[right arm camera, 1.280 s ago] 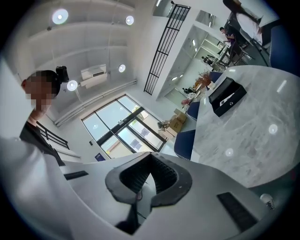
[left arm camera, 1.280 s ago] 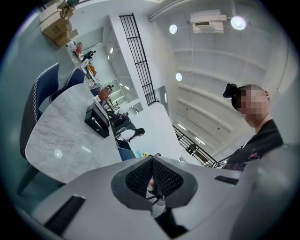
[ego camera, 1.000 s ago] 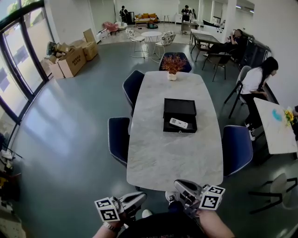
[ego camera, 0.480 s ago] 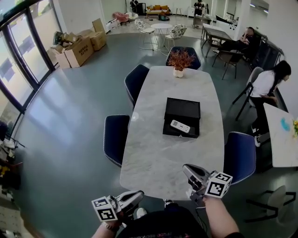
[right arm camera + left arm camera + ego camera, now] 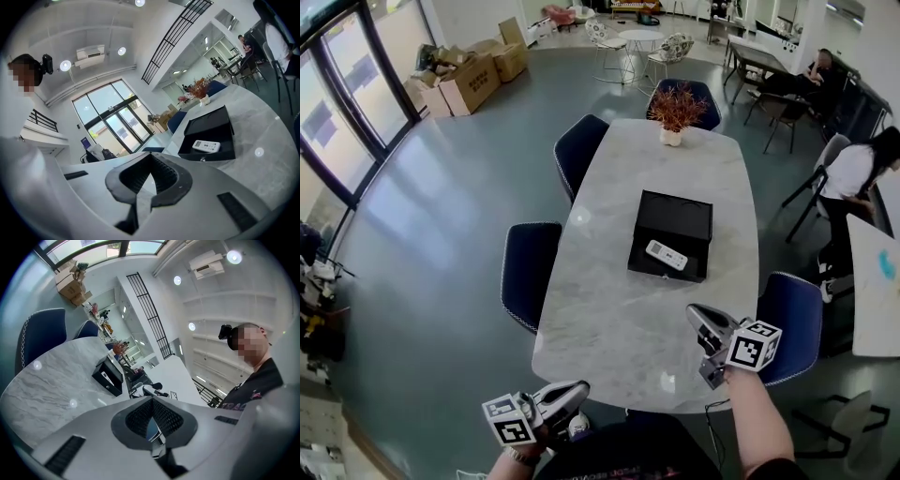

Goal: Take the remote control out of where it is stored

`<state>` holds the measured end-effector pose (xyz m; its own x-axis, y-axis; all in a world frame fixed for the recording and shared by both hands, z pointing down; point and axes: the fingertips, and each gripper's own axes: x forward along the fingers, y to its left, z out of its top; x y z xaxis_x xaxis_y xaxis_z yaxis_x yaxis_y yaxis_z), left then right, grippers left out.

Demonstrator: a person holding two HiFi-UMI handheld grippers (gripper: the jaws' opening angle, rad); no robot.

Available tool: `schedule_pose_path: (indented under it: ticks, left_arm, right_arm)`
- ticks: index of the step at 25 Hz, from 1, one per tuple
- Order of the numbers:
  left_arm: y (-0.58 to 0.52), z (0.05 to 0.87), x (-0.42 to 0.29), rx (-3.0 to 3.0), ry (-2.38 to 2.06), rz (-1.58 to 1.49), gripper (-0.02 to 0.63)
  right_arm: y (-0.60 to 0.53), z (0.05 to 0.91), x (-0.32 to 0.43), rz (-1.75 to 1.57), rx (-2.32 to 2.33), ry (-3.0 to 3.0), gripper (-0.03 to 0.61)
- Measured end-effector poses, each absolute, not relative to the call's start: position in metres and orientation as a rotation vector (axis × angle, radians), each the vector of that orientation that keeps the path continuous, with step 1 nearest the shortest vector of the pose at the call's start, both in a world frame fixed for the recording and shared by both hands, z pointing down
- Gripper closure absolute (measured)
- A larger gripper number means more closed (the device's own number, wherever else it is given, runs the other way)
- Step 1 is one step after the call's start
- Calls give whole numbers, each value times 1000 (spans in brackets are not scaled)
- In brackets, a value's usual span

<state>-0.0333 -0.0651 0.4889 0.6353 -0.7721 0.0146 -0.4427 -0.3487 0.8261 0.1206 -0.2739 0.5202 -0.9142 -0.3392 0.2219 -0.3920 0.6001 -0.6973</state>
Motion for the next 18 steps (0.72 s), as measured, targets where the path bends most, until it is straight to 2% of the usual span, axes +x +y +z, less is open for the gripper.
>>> schedule_pose_path:
  ticks: [14, 16, 18]
  left_arm:
    - [-67, 495, -40, 1881, -1150, -550, 609]
    - [-69, 495, -37, 1869, -1164, -553, 609]
    - [-70, 497, -34, 1857, -1176, -555, 607]
  right_arm:
    - [-409, 588, 107, 917, 578, -2479, 564]
    - [-430, 602, 106, 872, 570, -2425, 507]
    - [-450, 617, 104, 797, 564, -2364, 493]
